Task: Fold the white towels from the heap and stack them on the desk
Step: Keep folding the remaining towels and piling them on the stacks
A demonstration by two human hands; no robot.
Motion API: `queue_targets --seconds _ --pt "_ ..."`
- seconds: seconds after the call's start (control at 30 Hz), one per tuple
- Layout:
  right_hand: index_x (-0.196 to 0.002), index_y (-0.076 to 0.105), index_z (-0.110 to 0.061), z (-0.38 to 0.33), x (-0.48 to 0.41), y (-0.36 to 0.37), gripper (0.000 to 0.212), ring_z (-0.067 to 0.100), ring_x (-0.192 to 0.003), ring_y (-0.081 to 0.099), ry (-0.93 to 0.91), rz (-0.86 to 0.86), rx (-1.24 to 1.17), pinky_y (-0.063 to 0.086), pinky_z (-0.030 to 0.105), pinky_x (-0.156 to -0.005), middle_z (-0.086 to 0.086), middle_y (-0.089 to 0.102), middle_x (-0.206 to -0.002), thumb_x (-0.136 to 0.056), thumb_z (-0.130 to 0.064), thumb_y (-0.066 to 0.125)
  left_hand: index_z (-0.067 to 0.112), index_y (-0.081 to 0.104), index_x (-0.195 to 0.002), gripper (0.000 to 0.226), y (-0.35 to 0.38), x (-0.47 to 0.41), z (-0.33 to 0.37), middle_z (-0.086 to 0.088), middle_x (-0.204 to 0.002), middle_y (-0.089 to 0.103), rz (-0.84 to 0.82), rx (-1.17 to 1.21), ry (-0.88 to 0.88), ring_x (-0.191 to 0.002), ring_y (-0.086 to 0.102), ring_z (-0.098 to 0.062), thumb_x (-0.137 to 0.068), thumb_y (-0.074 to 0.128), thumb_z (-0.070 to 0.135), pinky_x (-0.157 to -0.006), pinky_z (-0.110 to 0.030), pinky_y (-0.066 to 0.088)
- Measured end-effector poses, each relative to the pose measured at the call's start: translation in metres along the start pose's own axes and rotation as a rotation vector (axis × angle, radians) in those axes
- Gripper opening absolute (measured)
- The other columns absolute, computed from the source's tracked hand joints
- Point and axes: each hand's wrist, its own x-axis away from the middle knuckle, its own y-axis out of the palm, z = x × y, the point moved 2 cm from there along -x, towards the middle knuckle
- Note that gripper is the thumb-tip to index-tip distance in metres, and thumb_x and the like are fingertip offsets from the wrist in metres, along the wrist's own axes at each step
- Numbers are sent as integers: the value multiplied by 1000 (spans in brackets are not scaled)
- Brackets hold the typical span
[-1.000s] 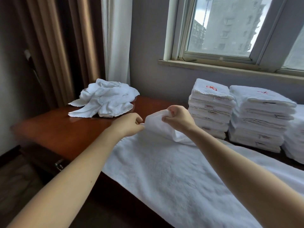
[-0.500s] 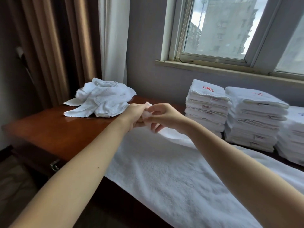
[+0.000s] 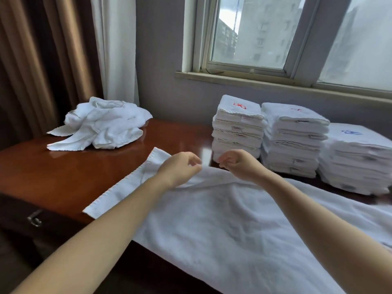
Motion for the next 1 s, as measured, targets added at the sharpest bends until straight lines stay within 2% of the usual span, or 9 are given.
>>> queue_targets --seconds 0.13,0.33,0.47,0.57,0.7,0.77,0.83,0.9,1.0 --pt "-106 74 -23 42 17 -18 29 14 -107 64 69 12 162 50 34 -94 -6 72 -110 -91 -11 51 26 68 -113 32 41 -6 30 8 -105 68 -101 -49 54 -101 63 -13 -87 65 45 -86 -30 51" --pt "-116 68 -24 86 37 -43 33 18 -113 59 167 3 263 47 35 -95 -4 67 -122 -92 -15 47 24 56 -133 47 80 -23 61 2 -134 57 -81 -241 69 -124 52 -20 -91 57 45 -97 -33 44" --pt "-116 70 -23 100 44 -50 36 14 -113 60 146 -8 227 47 33 -97 -6 68 -120 -91 -11 48 24 48 -141 50 95 -34 76 1 -140 54 -100 -111 10 -129 49 -21 -94 55 40 -103 -36 42" --pt "-117 70 -22 103 42 -55 38 14 -113 60 125 17 185 47 36 -98 -6 69 -119 -90 -8 47 28 53 -134 45 99 -37 87 7 -128 61 -74 150 40 -120 55 -13 -90 56 20 -102 -32 45" --pt "-117 69 -17 93 38 -62 46 12 -113 60 22 25 -49 45 33 -101 -3 69 -118 -86 3 42 33 57 -119 47 89 -38 100 17 -92 59 -3 259 256 -94 60 -9 -83 52 4 -84 -26 48" --pt "-103 70 -18 81 36 -67 40 1 -99 62 5 15 -232 46 21 -92 -6 70 -104 -81 -3 41 37 57 -116 49 81 -38 103 17 -86 62 7 288 326 -85 60 -6 -79 48 6 -75 -22 45" --pt "-83 66 -24 70 34 -71 31 -9 -72 56 3 0 -272 41 10 -69 -19 65 -79 -72 -16 39 39 59 -113 49 74 -39 104 18 -86 65 9 329 353 -86 62 -8 -77 44 8 -77 -27 47" --pt "-73 61 -19 63 35 -75 22 -2 -56 45 15 -32 -228 33 15 -55 -17 54 -60 -69 -22 39 39 60 -109 50 68 -39 104 13 -85 68 33 365 360 -88 64 -13 -80 44 2 -84 -36 49" --pt "-67 49 -10 65 37 -84 19 16 -61 32 114 -69 -242 22 30 -55 2 37 -66 -66 -28 41 40 62 -107 54 63 -41 101 13 -85 69 98 370 326 -91 66 -13 -82 42 -3 -89 -42 52"
